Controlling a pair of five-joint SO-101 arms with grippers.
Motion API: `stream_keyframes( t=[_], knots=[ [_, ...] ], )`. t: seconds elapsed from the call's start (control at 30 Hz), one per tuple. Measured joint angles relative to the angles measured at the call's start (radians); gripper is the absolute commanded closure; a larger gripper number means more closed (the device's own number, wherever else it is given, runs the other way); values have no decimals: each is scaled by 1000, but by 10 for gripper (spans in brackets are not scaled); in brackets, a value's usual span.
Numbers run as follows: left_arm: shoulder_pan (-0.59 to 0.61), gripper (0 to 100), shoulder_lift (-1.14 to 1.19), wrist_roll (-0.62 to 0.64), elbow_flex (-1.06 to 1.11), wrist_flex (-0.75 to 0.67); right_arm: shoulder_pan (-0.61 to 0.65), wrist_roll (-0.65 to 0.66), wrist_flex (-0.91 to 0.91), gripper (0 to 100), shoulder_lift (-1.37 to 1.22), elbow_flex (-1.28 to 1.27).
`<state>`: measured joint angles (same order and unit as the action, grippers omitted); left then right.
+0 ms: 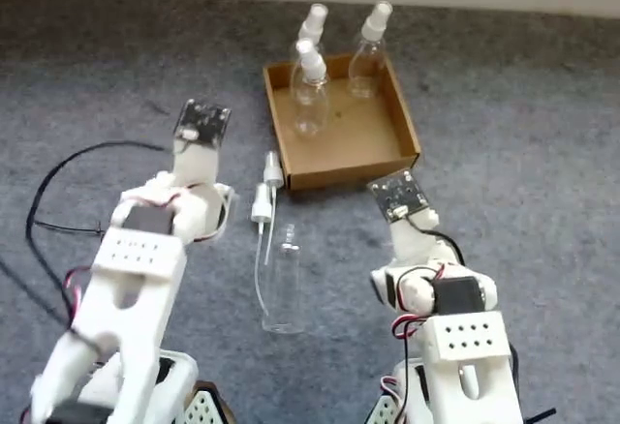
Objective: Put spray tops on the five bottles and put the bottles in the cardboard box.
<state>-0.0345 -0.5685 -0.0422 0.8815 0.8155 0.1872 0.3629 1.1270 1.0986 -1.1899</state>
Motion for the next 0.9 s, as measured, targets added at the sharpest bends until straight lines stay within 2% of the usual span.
stream_keyframes(
  t=[0.2,0.37,0.77,0.9],
  knots=[
    [-83,825,325,46,-196,43,51,0,0,994,40,-2],
    [-86,825,480,87,-273,38,81,0,0,994,68,-5],
    [-94,825,516,94,-324,-9,95,-2,-5,994,80,-97],
    [-129,829,516,94,-334,-14,95,-2,-5,994,75,-100]
  ],
)
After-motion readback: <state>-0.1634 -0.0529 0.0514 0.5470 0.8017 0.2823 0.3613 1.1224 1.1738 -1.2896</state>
